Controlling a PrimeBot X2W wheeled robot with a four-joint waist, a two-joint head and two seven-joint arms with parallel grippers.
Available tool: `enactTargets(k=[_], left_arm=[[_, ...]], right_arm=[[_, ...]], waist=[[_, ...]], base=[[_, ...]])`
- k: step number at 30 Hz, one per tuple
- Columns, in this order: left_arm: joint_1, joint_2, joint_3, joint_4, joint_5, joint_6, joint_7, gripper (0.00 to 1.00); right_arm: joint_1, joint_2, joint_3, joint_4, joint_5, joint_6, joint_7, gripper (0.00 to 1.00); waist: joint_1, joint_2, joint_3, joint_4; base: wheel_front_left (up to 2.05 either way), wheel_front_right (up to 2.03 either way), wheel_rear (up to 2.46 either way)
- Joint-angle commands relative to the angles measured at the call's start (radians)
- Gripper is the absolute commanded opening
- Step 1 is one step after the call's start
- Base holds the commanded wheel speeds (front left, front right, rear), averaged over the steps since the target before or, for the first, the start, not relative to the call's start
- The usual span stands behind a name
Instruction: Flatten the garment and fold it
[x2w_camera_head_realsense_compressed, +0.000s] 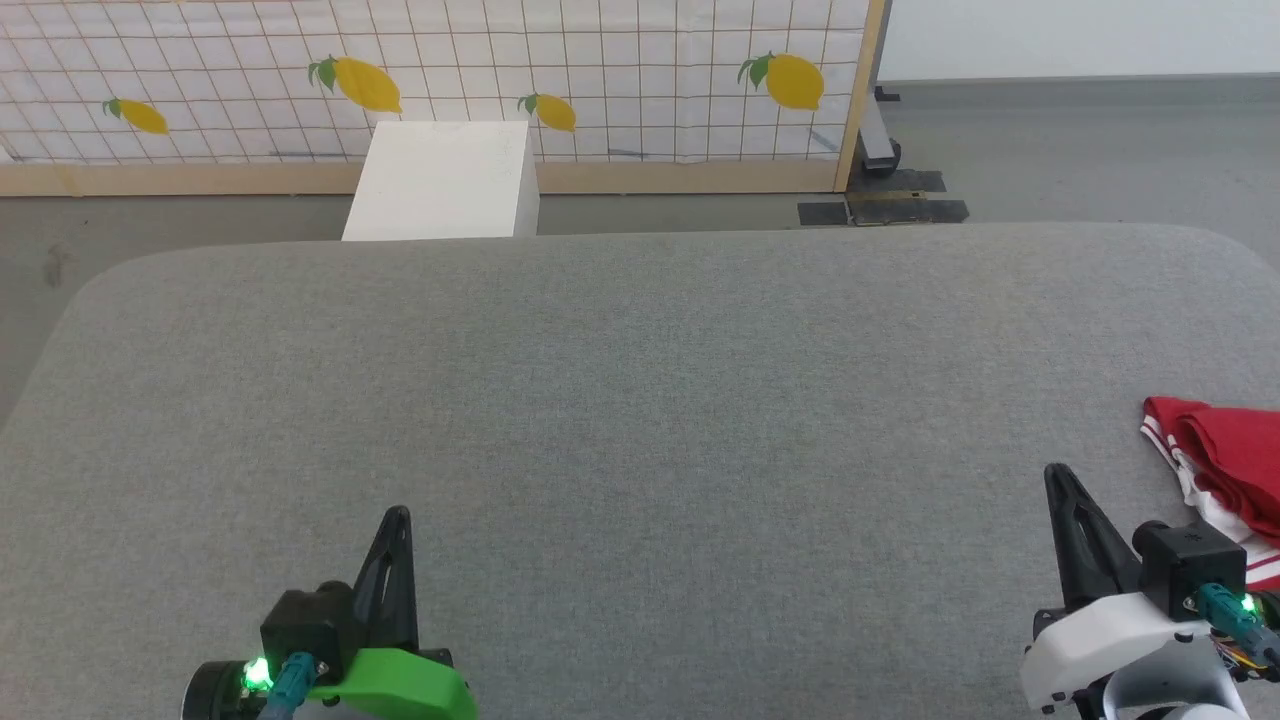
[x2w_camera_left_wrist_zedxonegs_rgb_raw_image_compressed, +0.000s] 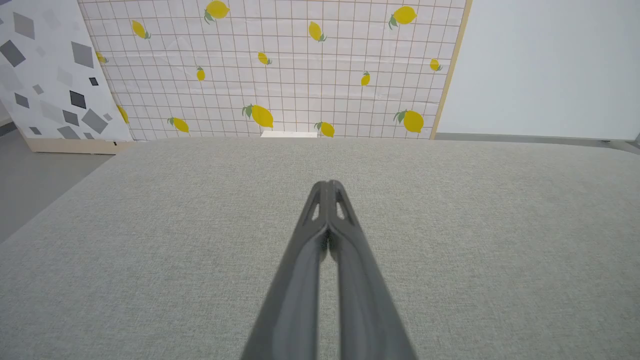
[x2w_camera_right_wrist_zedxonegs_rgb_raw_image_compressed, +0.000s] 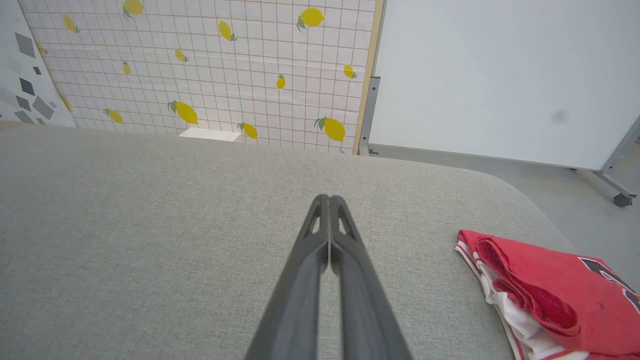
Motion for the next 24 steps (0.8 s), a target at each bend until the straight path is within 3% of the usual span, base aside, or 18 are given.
enactTargets(k=[1,24], left_arm=[[-0.019,-0.006,0.006,0.003,0.015,-0.006,0.006,0.0],[-0.046,-0.018,0.039,0.004,0.055,-0.027,0.051,0.0]], right_arm=[[-0.018,0.001,0.006,0.004,0.007,-0.001,0.003,0.0],[-0.032,0.002,0.036,0.006,0.012,-0.001,0.007,0.0]], waist=[[0.0,0.0,0.0,0.0],[0.0,0.0,0.0,0.002]], base=[[0.0,0.0,0.0],[0.0,0.0,0.0]])
